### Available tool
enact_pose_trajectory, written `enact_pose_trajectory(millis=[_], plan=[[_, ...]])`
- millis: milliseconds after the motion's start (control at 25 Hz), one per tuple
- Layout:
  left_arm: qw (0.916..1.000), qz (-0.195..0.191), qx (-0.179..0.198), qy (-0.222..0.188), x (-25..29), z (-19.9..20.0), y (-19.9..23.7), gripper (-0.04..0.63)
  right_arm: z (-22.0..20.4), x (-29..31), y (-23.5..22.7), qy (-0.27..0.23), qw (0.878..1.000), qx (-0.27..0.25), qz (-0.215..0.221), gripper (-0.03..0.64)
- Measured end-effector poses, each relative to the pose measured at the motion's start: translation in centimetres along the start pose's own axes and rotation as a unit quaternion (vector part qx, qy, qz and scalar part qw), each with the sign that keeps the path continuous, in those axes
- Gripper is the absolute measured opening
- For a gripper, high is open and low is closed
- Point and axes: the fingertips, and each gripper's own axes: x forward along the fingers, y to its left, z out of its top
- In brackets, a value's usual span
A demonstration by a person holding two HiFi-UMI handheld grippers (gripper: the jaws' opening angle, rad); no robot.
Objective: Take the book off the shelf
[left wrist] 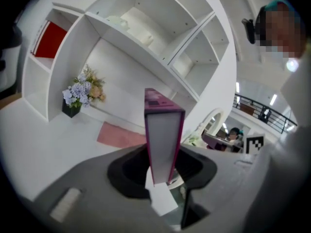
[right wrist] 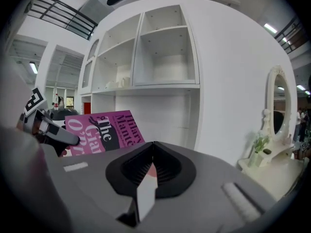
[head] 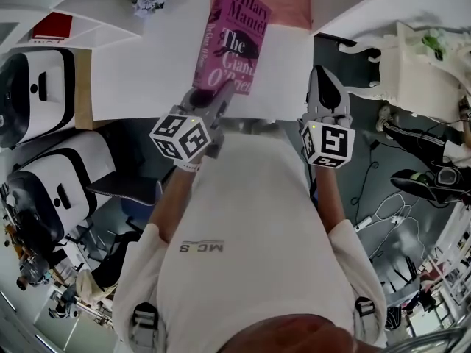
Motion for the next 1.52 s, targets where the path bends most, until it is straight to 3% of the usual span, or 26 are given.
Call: enact_pose_trajectory(millis=[160, 480, 1120, 1320, 1520], plan=[[0.9978, 0.046, 0.047, 0.004, 0.0, -0.3, 0.8, 0.144, -1.8, -0.1, 0.0, 0.017, 1.0, 0.011, 0.001, -0.002], [0.9911, 0.096, 0.091, 0.005, 0.0, -0.4, 1.8, 0.144, -3.8, -0.5, -0.1, 0.036, 0.999, 0.019, 0.009, -0.002], [0.989, 0.105, 0.105, 0.002, 0.7, -0.1, 1.6, 0.146, -4.8, -0.2, 1.4, 0.047, 0.998, 0.034, 0.039, -0.002], [0.9897, 0.099, 0.103, 0.001, 1.1, 0.0, 1.5, 0.146, -5.4, 0.5, 2.5, 0.066, 0.991, 0.074, 0.087, -0.002], [0.9888, 0.093, 0.116, 0.008, 1.2, 0.0, 1.7, 0.146, -5.0, 1.5, 4.4, 0.067, 0.987, 0.06, 0.137, -0.002]])
